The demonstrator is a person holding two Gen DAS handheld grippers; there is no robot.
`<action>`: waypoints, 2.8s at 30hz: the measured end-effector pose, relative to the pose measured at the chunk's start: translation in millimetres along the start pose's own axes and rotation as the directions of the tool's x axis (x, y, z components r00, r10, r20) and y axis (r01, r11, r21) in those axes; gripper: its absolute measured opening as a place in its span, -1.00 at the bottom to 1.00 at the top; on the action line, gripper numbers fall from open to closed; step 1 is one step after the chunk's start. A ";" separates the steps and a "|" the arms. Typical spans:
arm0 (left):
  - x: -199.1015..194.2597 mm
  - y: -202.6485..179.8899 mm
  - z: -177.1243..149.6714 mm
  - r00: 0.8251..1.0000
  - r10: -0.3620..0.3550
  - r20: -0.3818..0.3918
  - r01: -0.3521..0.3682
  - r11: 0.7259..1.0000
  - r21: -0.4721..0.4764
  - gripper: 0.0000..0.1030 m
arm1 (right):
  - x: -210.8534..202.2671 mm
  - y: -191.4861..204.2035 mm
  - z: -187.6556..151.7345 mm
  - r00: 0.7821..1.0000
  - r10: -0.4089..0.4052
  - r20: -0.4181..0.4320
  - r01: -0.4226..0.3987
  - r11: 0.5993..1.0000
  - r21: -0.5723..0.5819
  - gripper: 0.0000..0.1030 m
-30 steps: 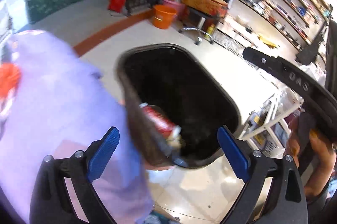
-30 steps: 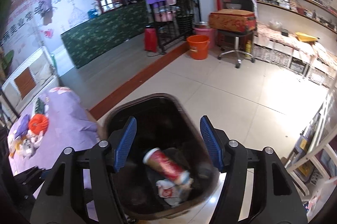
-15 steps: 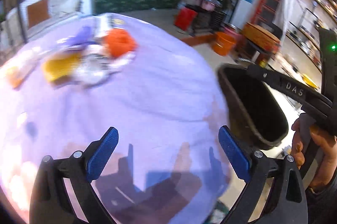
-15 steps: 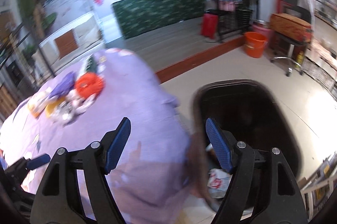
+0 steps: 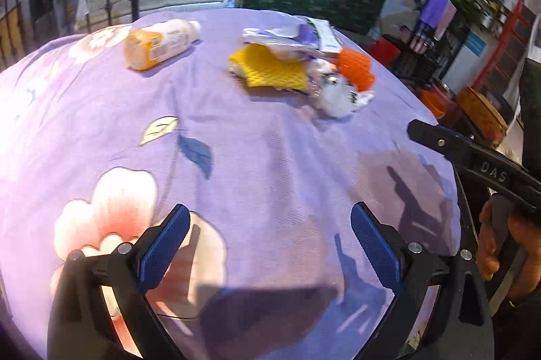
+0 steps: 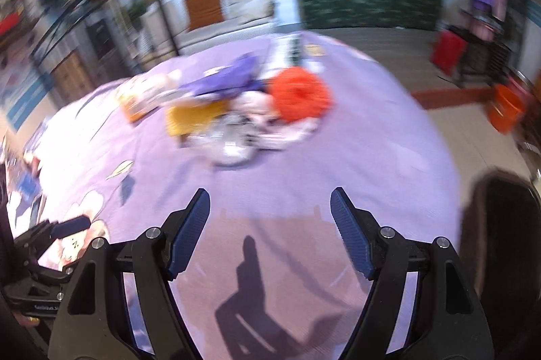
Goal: Collect trash
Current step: 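Move both tools back over the table toward the remaining trash, then grasp the clear plastic bag with the right gripper while the left grasps the drink bottle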
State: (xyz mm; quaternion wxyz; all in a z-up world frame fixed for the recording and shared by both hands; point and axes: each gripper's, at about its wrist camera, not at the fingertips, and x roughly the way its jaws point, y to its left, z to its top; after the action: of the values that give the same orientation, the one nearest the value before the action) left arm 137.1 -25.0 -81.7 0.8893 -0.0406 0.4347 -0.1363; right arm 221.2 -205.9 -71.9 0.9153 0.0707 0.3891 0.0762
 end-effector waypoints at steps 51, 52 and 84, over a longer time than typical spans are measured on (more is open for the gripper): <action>172.3 130.9 212.2 0.863 0.371 -0.344 -0.284 0.918 0.278 0.57 | 16.2 32.1 21.9 0.998 0.063 0.006 -0.062 0.993 -0.099 -0.56; 177.1 132.1 211.5 0.854 0.382 -0.354 -0.291 0.913 0.284 0.45 | 15.2 31.6 20.6 0.998 0.063 0.007 -0.062 0.993 -0.098 -0.56; 13.0 85.1 67.0 0.996 0.089 -0.011 -0.089 0.995 -0.044 0.16 | -16.4 22.1 -14.6 0.998 0.051 0.033 -0.049 0.996 -0.069 -0.56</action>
State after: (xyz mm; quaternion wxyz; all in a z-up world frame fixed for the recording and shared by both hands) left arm 214.9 50.0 -66.4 0.8915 -0.0402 0.4428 -0.0869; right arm 197.6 -186.4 -66.2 0.9216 0.0505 0.3685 0.1110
